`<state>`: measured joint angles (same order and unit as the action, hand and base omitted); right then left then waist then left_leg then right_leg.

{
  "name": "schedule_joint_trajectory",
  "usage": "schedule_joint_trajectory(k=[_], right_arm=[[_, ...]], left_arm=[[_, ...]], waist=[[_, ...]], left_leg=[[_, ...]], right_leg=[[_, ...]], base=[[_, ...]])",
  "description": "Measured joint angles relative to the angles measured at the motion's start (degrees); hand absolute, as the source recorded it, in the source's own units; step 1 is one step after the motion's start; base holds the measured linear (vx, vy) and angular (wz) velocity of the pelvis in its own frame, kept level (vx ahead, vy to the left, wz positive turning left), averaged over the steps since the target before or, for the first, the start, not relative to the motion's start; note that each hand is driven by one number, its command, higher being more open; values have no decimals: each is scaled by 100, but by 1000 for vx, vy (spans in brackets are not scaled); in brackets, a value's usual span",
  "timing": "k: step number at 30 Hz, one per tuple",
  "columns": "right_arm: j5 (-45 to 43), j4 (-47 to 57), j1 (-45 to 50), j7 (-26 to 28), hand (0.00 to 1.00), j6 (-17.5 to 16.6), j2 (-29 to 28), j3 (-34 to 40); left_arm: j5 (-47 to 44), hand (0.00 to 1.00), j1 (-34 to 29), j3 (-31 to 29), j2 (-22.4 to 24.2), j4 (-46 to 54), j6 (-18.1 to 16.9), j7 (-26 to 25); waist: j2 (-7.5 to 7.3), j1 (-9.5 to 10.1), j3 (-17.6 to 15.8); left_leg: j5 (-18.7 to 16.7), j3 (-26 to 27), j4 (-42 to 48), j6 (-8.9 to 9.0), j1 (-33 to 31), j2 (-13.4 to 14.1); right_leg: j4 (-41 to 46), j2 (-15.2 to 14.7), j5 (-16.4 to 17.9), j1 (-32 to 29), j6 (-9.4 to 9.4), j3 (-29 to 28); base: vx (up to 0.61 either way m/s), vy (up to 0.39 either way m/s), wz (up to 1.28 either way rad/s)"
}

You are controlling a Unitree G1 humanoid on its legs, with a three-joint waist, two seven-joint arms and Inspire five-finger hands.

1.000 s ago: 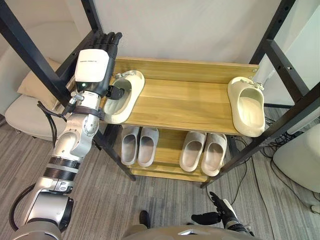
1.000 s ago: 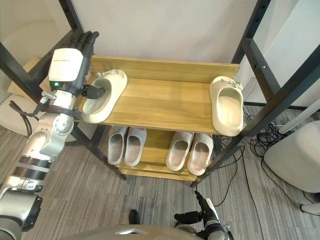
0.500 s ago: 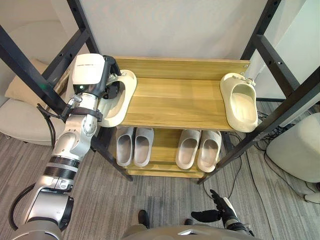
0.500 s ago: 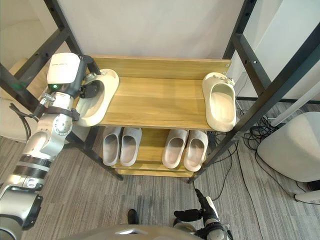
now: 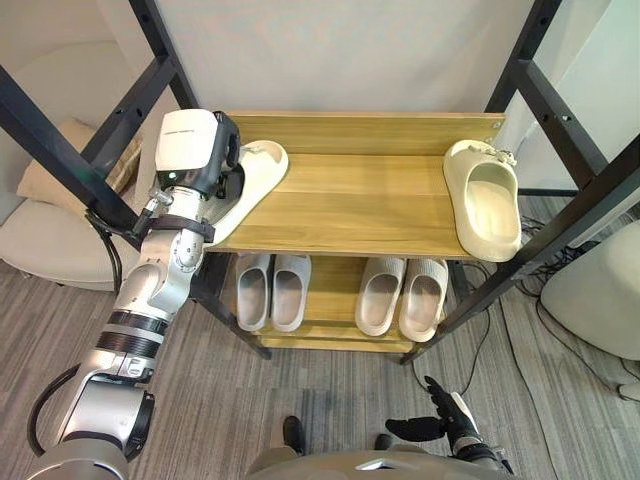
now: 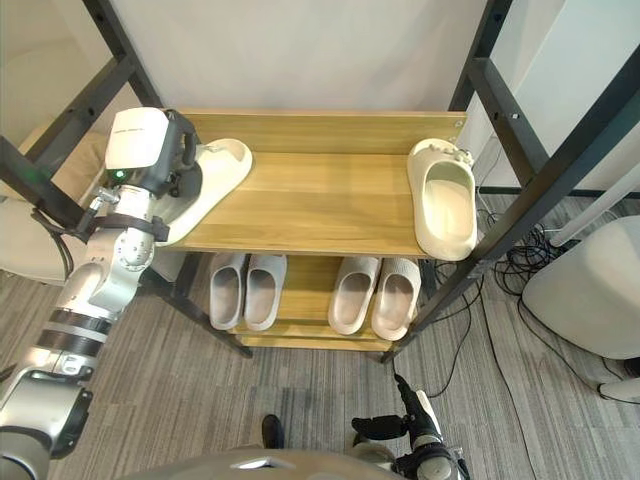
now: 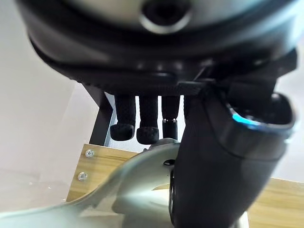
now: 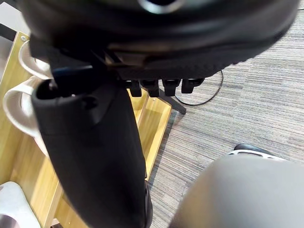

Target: Organize the slippers on the shoe rack

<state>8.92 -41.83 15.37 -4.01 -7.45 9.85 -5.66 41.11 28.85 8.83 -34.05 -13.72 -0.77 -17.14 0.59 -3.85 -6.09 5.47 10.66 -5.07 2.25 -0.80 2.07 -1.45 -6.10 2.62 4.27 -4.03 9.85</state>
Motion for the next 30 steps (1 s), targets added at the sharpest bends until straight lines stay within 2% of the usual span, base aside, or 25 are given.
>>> schedule_joint_trajectory(k=[3,6,12,18,24,30], right_arm=[[-1,75,25,-20,100,15,44,4],[-2,196,84,-35,100,24,58,4],[-6,451,129,-39,100,54,80,4],[-156,564,236,-61,100,72,103,112],[-233,658,305,-131,100,104,157,119],[-232,739,342,-159,100,105,160,119]], left_arm=[[-72,0,90,168,87,17,7,-2],[-130,0,132,226,388,149,10,-1],[-317,0,244,430,904,338,5,-1],[-631,0,751,691,1401,290,22,-2],[-955,0,1126,776,1641,-56,40,-4],[-1083,0,1312,785,1822,-429,153,-4]], waist=[[61,-11,-33],[94,-43,-30],[198,-278,-18],[339,-452,-44],[458,-595,-66],[470,-648,-72]], left_leg=[[10,-1,2,-14,7,2],[13,5,2,-18,6,-1],[13,111,2,-18,-4,14],[13,108,2,-19,-19,16],[15,100,2,-21,-41,18],[17,97,3,-25,-63,17]], right_leg=[[14,-3,-1,-1,-1,-3],[19,-8,-5,-7,-7,-17],[38,-8,-39,-114,-16,-178],[46,-12,-59,-151,-32,-218],[64,-11,-60,-180,-33,-218],[69,-12,-59,-207,-34,-219]], base=[[0,0,0],[0,0,0],[-8,3,-14],[-10,2,-3],[0,0,0],[0,0,0]])
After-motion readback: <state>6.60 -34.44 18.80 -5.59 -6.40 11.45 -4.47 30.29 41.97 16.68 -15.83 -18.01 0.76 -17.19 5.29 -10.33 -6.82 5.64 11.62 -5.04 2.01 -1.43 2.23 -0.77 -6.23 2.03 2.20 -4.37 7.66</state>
